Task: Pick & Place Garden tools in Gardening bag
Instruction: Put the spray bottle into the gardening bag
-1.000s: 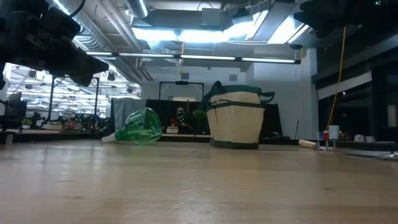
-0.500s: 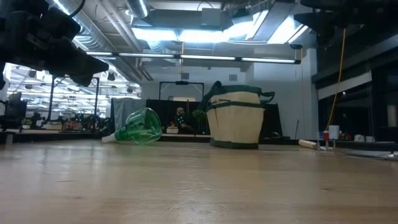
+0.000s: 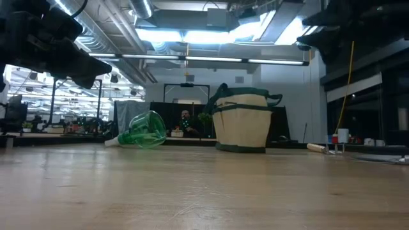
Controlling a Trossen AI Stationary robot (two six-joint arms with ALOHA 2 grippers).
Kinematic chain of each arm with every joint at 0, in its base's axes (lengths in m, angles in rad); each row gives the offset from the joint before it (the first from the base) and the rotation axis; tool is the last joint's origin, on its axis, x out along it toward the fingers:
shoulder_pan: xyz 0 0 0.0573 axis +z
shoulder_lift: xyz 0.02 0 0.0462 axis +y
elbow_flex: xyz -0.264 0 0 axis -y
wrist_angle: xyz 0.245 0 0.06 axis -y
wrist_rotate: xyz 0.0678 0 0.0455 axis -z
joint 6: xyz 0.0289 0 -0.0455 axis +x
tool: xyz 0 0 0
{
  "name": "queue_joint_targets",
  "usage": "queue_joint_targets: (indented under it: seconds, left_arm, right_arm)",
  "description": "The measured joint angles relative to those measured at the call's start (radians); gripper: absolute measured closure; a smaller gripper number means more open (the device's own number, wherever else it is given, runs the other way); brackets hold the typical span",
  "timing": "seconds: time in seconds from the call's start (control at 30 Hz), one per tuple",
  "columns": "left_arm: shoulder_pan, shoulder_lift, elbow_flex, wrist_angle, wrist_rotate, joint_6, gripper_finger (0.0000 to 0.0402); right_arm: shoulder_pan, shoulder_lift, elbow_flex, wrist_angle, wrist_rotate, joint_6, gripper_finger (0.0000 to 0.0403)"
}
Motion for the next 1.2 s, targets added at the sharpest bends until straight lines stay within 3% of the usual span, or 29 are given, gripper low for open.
queue_joint_targets:
  seconds: [0.3,0.67,1.2]
  left_arm:
    - [0.0,0.0,0.0,0.0,0.0,0.0,0.0398]
    - [0.0,0.0,0.0,0.0,0.0,0.0,0.0398]
    - [0.0,0.0,0.0,0.0,0.0,0.0,0.0398]
  right_arm:
    - [0.0,0.176,0.0,0.021,0.022,-0.043,0.0188]
    - [0.0,0.363,0.0,0.301,0.009,-0.047,0.0188]
    - [0.032,0.434,0.0,0.325,0.009,-0.06,0.0188]
